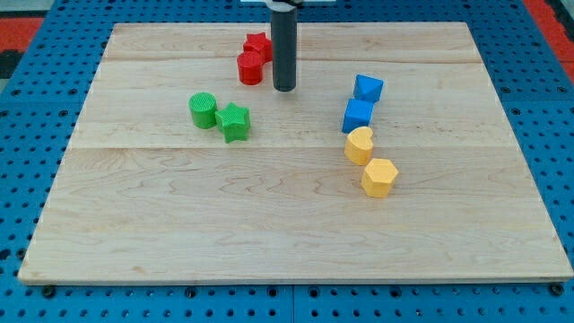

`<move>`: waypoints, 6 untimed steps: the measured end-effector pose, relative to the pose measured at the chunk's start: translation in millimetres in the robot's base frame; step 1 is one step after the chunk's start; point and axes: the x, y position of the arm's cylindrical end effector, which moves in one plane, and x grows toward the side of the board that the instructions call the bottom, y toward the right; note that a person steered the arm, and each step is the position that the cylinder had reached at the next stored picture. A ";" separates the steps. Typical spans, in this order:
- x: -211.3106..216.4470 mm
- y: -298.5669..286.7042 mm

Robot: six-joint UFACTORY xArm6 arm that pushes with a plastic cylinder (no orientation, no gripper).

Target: Separate the green star from green circle

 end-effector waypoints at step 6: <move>61.6 -38.5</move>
